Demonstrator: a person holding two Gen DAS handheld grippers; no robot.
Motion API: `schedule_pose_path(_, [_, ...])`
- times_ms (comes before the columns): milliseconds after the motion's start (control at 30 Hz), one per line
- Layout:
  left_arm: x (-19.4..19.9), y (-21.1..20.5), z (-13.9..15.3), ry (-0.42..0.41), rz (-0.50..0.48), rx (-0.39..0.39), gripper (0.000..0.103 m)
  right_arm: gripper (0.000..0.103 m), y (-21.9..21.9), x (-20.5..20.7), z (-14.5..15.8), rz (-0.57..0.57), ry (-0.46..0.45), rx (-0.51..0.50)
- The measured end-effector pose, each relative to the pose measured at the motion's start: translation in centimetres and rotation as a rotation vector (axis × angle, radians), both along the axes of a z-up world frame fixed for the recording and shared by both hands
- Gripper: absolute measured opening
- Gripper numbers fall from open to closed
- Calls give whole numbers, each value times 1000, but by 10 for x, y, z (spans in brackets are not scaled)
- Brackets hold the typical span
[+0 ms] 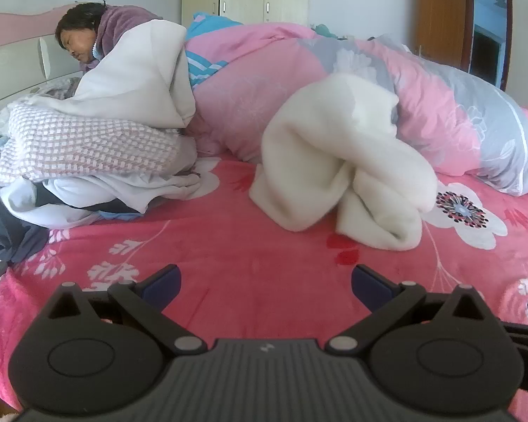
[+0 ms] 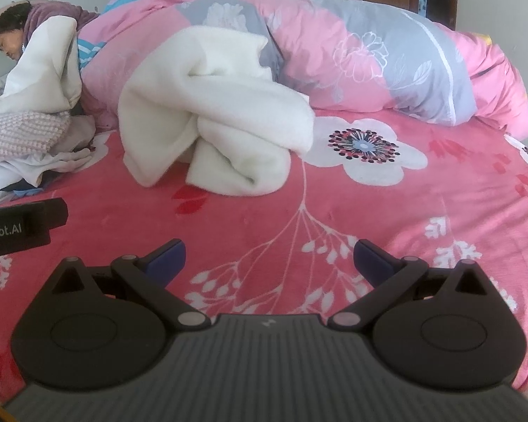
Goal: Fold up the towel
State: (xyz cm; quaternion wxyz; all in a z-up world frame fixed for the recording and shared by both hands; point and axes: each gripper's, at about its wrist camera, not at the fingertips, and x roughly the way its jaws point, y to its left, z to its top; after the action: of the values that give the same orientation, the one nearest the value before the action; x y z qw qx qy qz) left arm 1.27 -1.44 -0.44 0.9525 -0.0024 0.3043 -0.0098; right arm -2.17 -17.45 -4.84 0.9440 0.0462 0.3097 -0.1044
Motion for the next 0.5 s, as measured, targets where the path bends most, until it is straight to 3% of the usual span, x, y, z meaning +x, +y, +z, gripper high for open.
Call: schedule_pose_path(500, [22, -2, -10, 14, -5, 7, 103, 102, -4, 20, -9, -4, 16, 9])
